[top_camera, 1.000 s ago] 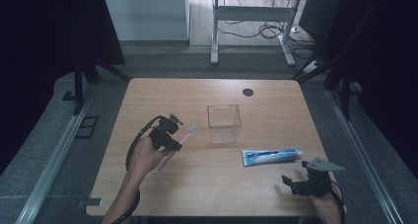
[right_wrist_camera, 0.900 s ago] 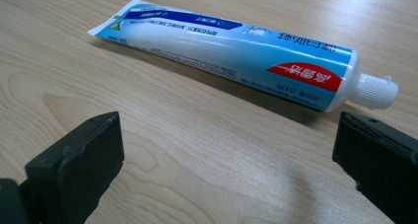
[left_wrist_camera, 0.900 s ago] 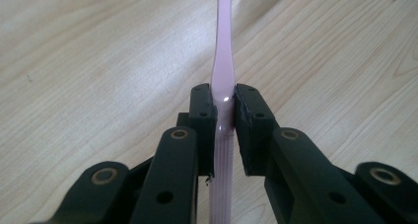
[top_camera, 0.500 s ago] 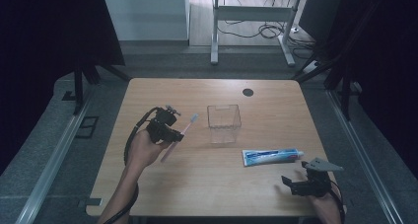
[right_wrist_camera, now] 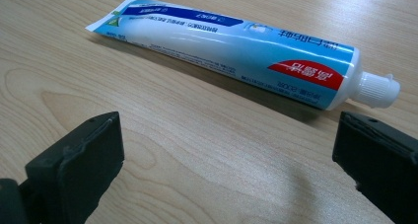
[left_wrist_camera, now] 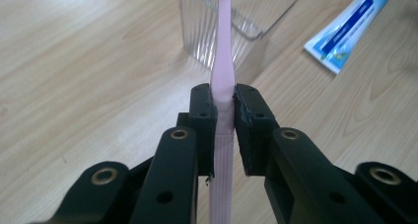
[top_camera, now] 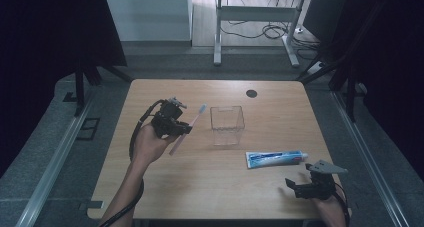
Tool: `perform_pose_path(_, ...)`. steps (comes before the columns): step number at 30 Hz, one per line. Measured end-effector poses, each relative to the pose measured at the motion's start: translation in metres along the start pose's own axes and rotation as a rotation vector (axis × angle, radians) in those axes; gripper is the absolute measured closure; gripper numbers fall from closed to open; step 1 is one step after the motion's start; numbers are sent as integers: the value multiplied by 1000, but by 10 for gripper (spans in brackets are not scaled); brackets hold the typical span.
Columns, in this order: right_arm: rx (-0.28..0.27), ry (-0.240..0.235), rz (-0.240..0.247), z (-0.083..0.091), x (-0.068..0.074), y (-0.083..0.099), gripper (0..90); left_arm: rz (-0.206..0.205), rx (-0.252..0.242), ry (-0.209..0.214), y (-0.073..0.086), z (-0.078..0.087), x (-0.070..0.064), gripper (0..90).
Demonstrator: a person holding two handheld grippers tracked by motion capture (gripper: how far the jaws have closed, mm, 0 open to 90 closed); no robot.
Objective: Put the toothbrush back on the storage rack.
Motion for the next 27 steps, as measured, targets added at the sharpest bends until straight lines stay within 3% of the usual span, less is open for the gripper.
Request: perform_pose_path(27,-7,0,1,1,0,-1,0,-29,-155,-7,-62,-5,-6,788)
Point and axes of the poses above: each handheld gripper's, and its own axes: z roughly backward along the jaws, y roughly out of its underside, x roughly to its left, the point moved 8 cm from there along -z, roughly forward along the jaws, and after that the axes turned 1 degree about -z, right-handed, at the moved point
